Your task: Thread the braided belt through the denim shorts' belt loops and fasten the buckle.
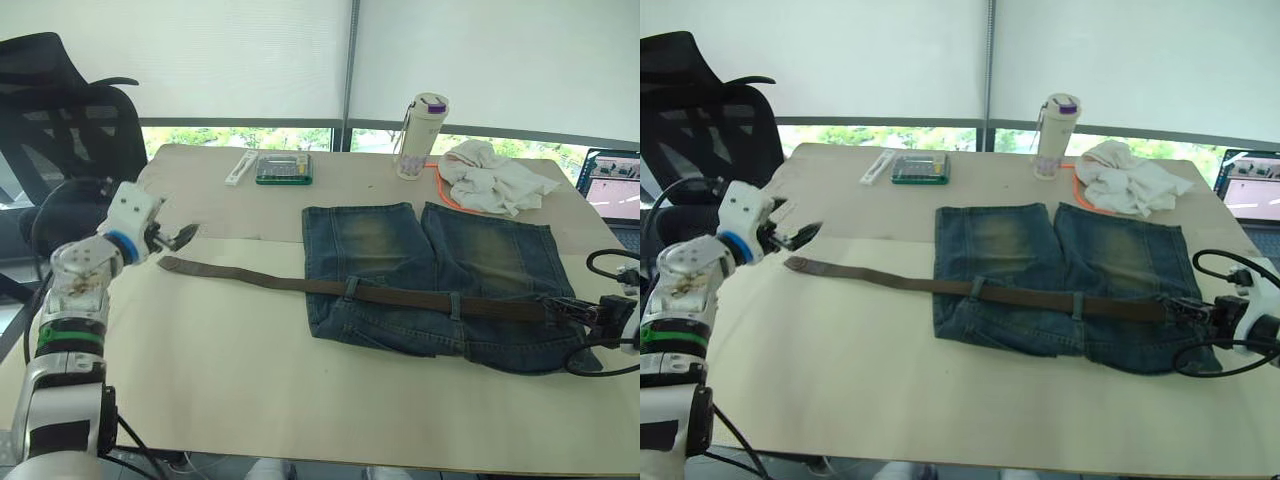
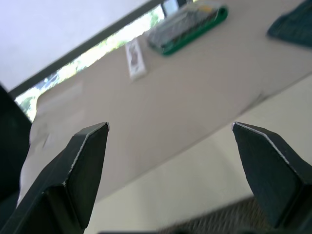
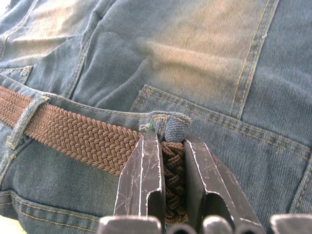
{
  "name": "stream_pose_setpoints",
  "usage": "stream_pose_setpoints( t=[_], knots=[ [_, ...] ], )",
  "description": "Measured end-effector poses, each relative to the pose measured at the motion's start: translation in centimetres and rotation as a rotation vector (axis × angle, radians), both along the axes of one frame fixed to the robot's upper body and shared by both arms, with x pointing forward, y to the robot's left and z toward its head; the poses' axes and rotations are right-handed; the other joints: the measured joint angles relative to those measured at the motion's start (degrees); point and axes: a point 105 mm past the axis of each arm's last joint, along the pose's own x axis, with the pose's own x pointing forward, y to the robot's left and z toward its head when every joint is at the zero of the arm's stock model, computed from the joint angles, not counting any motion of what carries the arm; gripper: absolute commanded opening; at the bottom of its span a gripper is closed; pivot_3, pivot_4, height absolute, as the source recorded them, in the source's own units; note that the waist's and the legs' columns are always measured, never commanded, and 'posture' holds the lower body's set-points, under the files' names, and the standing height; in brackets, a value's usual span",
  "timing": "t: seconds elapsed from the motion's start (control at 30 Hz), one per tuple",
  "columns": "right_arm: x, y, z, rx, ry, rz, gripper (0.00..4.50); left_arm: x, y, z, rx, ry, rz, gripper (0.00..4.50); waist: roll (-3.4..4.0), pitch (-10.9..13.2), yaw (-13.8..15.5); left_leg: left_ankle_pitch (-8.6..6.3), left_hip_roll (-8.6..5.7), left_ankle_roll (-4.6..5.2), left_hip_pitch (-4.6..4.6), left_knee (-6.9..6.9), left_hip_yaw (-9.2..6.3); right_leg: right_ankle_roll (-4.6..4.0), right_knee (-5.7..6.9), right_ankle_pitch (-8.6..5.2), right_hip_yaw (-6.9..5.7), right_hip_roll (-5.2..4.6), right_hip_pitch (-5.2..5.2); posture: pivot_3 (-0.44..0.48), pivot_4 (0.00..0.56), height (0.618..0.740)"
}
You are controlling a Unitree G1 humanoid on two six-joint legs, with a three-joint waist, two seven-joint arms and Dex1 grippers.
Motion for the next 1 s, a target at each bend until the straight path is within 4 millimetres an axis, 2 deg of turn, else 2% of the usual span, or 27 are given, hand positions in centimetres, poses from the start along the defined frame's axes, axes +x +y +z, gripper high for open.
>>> stream_pose_setpoints(
  t=[0.07, 0.2, 0.3, 0.4, 0.47, 0.57, 0.63, 0.73, 0.87, 1.0],
  knots=[
    [0.1, 0.4, -0.1, 0.006, -0.002, 0.01, 0.15, -0.2, -3.5, -0.5, -0.044, 0.05, -0.145, 4.11, 0.0, 0.0, 0.0, -0.01, -0.01, 0.02, 0.0, 0.07, 0.02, 0.0, 0.11, 0.0, 0.02, 0.02, 0.0, 0.0, 0.15, 0.74],
    [0.0, 1.2, -0.3, 0.035, -0.005, 0.03, 0.15, -0.4, -9.6, -3.3, -0.08, 0.203, -0.354, 4.11, 0.0, 0.0, -0.2, -0.01, -0.02, 0.02, 0.01, 0.12, 0.02, 0.0, 0.14, 0.0, 0.03, 0.09, -0.01, 0.0, 0.15, 0.74],
    [-0.3, 2.3, -0.2, 0.052, -0.008, 0.064, 0.15, -0.4, -15.3, -5.2, -0.071, 0.303, -0.503, 4.11, -0.01, 0.0, 0.0, -0.02, -0.23, 0.04, -0.02, 0.25, 0.01, 0.01, 0.12, -0.01, 0.03, 0.08, 0.01, 0.0, 0.15, 0.74],
    [-0.8, 3.9, -0.4, 0.079, -0.002, 0.11, 0.15, -0.4, -19.0, -7.1, -0.039, 0.383, -0.57, 4.11, -0.05, 0.0, -0.2, -0.06, -0.23, 0.12, -0.07, 0.44, -0.01, 0.03, 0.08, -0.02, 0.06, 0.11, 0.01, 0.0, 0.15, 0.74],
    [-1.1, 4.9, -0.7, 0.106, 0.005, 0.128, 0.15, -0.2, -19.6, -7.6, -0.033, 0.416, -0.581, 4.11, -0.07, 0.0, -0.8, -0.06, -0.22, 0.12, -0.09, 0.44, -0.03, 0.03, 0.09, -0.02, 0.11, 0.13, -0.02, 0.0, 0.15, 0.74],
    [-1.6, 6.6, -0.9, 0.135, 0.004, 0.142, 0.15, 0.3, -19.4, -7.3, -0.007, 0.413, -0.573, 4.11, -0.07, 0.0, -1.3, -0.07, -0.18, 0.13, -0.08, 0.44, -0.08, 0.04, 0.1, -0.03, 0.11, 0.13, -0.02, 0.0, 0.15, 0.74],
    [-1.8, 9.5, -1.1, 0.19, -0.013, 0.188, 0.15, 0.9, -18.4, -7.2, 0.005, 0.409, -0.542, 4.11, -0.1, 0.0, -1.5, -0.07, 0.04, 0.13, -0.07, 0.45, -0.11, 0.03, 0.12, -0.02, 0.11, 0.23, -0.03, 0.0, 0.15, 0.74],
    [-2.3, 12.7, -1.2, 0.271, -0.014, 0.236, 0.15, 1.4, -17.0, -7.0, 0.013, 0.406, -0.506, 4.11, -0.09, 0.0, -1.4, -0.07, -0.01, 0.13, -0.08, 0.45, -0.12, 0.04, 0.16, -0.02, 0.11, 0.15, -0.04, 0.0, 0.15, 0.74],
    [-2.6, 13.9, -0.6, 0.291, -0.018, 0.256, 0.15, 1.5, -15.6, -8.0, 0.041, 0.436, -0.47, 4.11, -0.09, 0.0, -0.9, -0.12, -0.16, 0.21, -0.14, 0.54, -0.12, 0.04, 0.18, -0.02, 0.07, 0.05, -0.02, 0.0, 0.15, 0.74],
    [-3.3, 13.6, -0.6, 0.31, 0.002, 0.25, 0.15, 1.2, -15.8, -8.8, 0.058, 0.46, -0.488, 4.11, -0.09, 0.0, 0.1, -0.17, -0.25, 0.3, -0.27, 0.65, -0.15, 0.06, 0.17, -0.02, 0.01, 0.0, -0.03, 0.0, 0.15, 0.74]
  ],
)
